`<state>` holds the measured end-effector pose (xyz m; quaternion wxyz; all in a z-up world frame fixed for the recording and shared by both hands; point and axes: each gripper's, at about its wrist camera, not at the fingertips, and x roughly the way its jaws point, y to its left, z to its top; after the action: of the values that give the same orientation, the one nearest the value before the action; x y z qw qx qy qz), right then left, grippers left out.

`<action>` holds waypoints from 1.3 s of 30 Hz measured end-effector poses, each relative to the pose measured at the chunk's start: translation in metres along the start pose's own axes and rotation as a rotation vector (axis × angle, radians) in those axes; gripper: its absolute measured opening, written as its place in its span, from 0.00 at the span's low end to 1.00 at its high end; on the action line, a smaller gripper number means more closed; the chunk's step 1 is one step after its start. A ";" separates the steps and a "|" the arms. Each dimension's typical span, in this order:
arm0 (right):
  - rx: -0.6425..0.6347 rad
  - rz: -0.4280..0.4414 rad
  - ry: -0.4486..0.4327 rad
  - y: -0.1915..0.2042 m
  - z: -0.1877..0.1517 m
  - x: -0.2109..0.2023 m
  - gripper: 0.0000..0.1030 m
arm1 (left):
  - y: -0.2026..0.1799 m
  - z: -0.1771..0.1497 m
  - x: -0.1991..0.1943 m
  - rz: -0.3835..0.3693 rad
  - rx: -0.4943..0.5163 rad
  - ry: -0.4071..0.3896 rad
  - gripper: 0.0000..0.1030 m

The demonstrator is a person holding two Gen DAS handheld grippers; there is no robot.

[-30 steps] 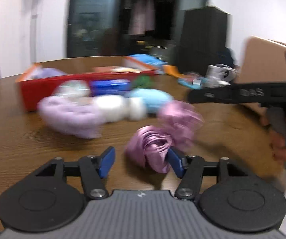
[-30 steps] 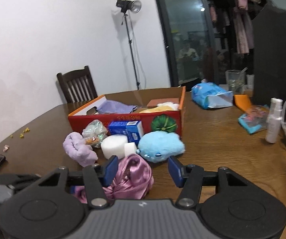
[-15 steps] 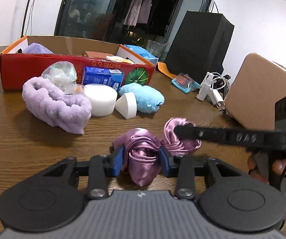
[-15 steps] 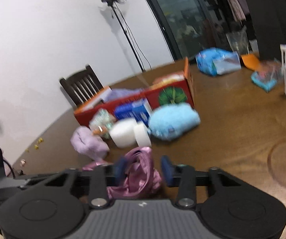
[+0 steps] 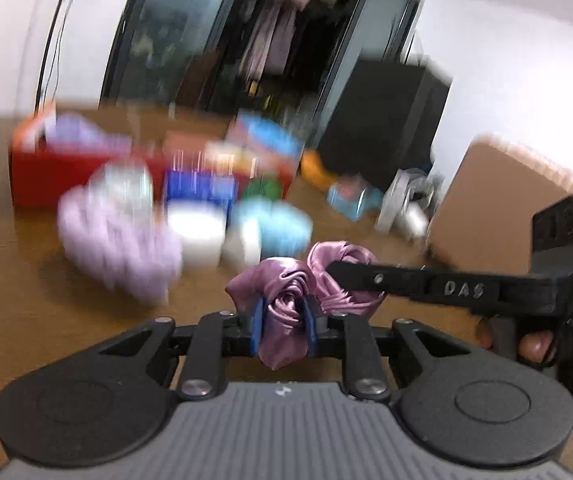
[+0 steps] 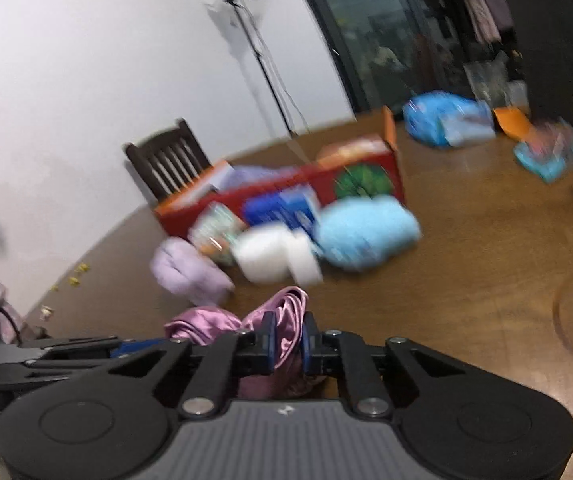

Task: Organize soft objects
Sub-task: 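Carry the pink scrunchies into the box and open both grippers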

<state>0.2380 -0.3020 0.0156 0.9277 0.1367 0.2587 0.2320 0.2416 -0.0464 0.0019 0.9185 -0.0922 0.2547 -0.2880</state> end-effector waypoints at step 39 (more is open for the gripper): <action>-0.243 -0.093 -0.012 0.053 0.179 0.044 0.61 | 0.059 0.143 -0.069 0.360 0.152 -0.184 0.80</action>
<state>0.3491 -0.2585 0.1651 0.9487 0.0123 0.2292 0.2174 0.2957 0.0452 0.1341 0.9789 -0.0017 0.1596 -0.1278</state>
